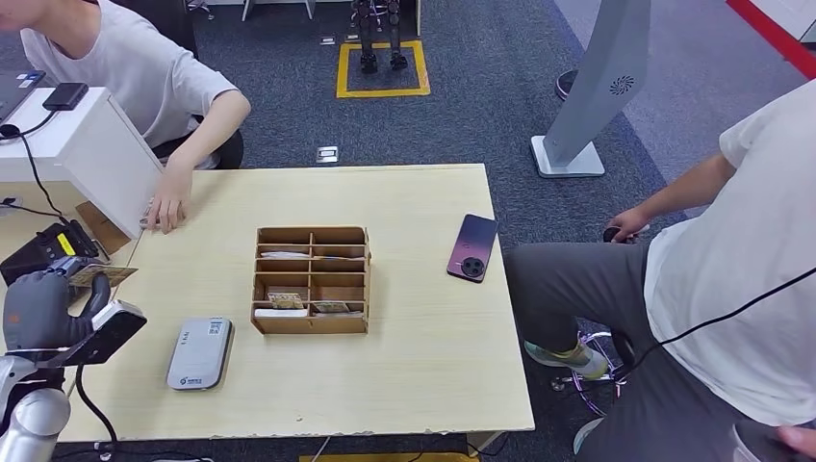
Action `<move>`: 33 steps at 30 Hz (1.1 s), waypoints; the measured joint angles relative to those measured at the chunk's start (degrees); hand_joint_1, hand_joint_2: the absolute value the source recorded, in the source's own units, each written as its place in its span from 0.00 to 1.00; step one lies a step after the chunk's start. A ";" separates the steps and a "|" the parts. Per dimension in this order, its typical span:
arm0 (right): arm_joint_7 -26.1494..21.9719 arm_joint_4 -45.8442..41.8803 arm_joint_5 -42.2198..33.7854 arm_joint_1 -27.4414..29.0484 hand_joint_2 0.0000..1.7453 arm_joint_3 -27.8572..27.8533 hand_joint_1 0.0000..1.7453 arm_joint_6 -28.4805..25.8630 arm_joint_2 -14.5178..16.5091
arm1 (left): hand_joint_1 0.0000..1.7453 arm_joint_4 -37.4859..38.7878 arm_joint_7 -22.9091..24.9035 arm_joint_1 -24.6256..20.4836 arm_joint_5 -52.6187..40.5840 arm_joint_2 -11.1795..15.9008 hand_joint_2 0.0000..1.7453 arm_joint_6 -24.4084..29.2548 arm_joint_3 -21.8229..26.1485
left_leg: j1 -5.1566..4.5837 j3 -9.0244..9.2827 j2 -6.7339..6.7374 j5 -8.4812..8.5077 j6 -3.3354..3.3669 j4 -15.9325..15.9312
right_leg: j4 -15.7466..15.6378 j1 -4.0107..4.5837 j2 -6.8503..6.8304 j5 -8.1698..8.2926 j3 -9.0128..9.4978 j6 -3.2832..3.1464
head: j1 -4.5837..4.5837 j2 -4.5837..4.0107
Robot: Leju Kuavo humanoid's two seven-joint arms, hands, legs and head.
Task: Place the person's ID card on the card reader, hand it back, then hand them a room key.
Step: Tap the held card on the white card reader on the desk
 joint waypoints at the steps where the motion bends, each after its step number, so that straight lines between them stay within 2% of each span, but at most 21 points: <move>1: 0.04 0.00 -0.01 -0.01 1.00 0.00 0.00 -0.05 0.00 | 1.00 -0.14 -0.02 -0.03 2.24 -0.34 1.00 -1.52 0.32 | 0.00 0.00 -0.01 0.00 0.00 0.00 | 0.00 0.00 0.00 0.00 0.00 0.00 | 0.00 0.00; 5: 0.34 0.00 -0.06 0.00 1.00 0.00 0.00 -0.34 0.02 | 1.00 -0.72 1.58 -0.42 9.83 -2.15 1.00 -8.48 1.23 | -0.01 0.00 -0.02 0.00 0.00 0.00 | 0.00 -0.01 0.00 0.00 0.00 0.00 | 0.00 0.00; 14: 0.43 0.00 -0.07 0.03 1.00 0.00 0.00 -0.49 0.02 | 1.00 -1.33 2.24 -1.09 11.84 -4.15 1.00 -10.27 1.71 | 0.00 0.01 0.00 0.00 0.00 0.00 | 0.00 0.00 0.00 0.00 0.00 0.00 | 0.00 0.00; 21: 0.62 0.00 -0.19 0.19 1.00 -0.31 0.00 -1.16 0.02 | 1.00 -1.55 7.93 -0.79 23.62 -5.17 1.00 -19.51 2.00 | 0.00 0.00 0.01 0.00 0.00 0.00 | 0.00 0.00 0.01 0.00 0.00 0.00 | -0.01 0.00; 29: 0.84 0.00 -0.24 0.54 1.00 -0.69 0.00 -1.31 0.02 | 1.00 -1.90 8.98 1.60 24.95 -5.75 1.00 -19.64 2.00 | -0.01 -0.01 0.01 -0.01 0.00 0.00 | 0.00 -0.01 0.01 0.00 0.00 0.00 | 0.00 0.00; 33: 1.01 0.00 -0.33 0.68 1.00 -1.18 0.00 -1.31 0.04 | 1.00 -2.15 8.77 4.31 24.17 -6.21 1.00 -19.32 2.00 | -0.01 -0.01 0.03 -0.01 0.00 0.00 | 0.00 -0.01 0.01 0.00 -0.01 0.00 | -0.01 0.00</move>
